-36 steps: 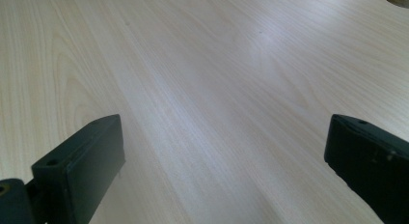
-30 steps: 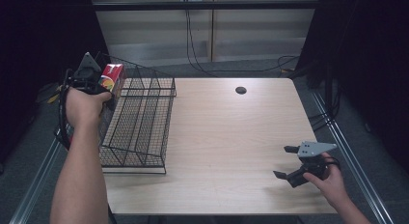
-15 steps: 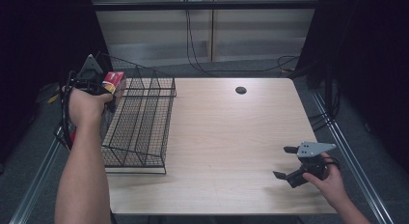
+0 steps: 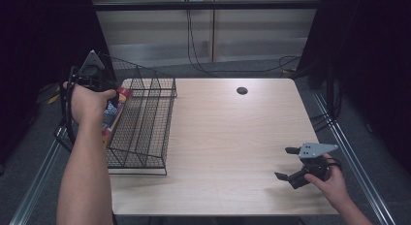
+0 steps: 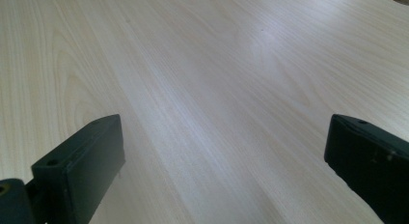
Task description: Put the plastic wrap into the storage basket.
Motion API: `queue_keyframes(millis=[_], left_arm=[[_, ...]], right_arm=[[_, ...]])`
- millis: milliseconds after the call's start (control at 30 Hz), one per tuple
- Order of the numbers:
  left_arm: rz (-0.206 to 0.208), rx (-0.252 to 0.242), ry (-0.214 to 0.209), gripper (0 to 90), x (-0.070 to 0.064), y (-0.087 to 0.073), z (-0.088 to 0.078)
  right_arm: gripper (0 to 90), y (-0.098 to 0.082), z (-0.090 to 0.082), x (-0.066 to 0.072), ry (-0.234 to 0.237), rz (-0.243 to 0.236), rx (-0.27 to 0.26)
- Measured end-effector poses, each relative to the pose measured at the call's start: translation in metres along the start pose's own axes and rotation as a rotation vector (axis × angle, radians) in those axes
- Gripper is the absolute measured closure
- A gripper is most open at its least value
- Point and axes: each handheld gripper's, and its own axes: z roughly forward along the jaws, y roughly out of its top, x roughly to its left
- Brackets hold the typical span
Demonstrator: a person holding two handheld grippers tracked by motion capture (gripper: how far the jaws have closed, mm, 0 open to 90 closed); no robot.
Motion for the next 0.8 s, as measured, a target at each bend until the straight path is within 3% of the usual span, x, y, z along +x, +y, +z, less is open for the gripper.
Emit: queue_keyframes(millis=[367, 567, 800], left_arm=[[0.054, -0.034, -0.046, 20.2, -0.016, -0.002, -0.007], [0.090, -0.098, -0.080, 15.5, -0.031, -0.004, -0.019], [0.118, -0.136, -0.131, 13.2, -0.046, -0.006, -0.020]], right_arm=[[0.2, 0.000, -0.002, 0.001, -0.004, 0.004, -0.002], [0.2, 0.002, -0.001, 0.001, -0.009, -0.002, -0.005], [0.2, 0.002, 0.000, 0.001, -0.008, -0.005, -0.004]])
